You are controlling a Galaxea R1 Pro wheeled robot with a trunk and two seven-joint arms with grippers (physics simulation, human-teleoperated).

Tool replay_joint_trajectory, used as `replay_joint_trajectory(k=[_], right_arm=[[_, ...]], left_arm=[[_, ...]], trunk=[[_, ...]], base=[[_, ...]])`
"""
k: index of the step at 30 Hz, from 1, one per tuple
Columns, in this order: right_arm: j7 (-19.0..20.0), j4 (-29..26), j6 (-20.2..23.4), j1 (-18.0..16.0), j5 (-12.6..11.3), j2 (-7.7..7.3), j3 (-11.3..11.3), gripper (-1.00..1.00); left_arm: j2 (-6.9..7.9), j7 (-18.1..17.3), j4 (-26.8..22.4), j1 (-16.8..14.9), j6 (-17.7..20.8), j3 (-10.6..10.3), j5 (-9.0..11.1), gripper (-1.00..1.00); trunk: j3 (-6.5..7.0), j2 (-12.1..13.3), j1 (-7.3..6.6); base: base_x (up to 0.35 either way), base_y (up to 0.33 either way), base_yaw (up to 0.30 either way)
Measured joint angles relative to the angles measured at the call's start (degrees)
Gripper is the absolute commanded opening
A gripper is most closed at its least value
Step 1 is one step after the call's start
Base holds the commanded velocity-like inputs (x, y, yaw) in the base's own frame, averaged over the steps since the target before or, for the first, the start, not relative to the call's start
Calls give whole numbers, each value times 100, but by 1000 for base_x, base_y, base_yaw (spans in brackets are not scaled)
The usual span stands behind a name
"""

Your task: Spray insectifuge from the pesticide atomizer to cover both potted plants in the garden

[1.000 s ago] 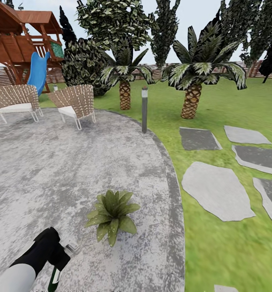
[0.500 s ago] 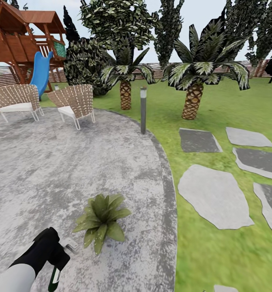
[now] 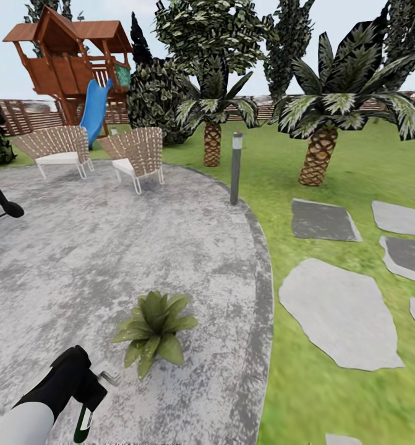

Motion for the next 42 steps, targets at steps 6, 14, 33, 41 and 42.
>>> replay_joint_trajectory(k=[6,14,33,41,42], right_arm=[[0,0,4,0,0,0,0,100],[0,0,1,0,0,0,0,100],[22,7,9,1,15,-34,1,100],[27,7,16,1,18,-38,8,100],[27,7,16,1,18,-37,8,100]], left_arm=[[0,0,0,-1,0,1,0,-100],[-6,0,0,-2,0,1,1,-100],[-10,1,10,-2,-1,-1,-1,-100],[-7,2,3,-3,-2,1,-1,-100],[-4,2,3,-5,-2,1,-1,-100]], trunk=[[0,0,0],[0,0,-1],[0,0,-1],[0,0,0],[0,0,0]], base=[[0,-274,275],[47,-274,275],[144,-260,194],[5,-299,1],[0,-301,0]])
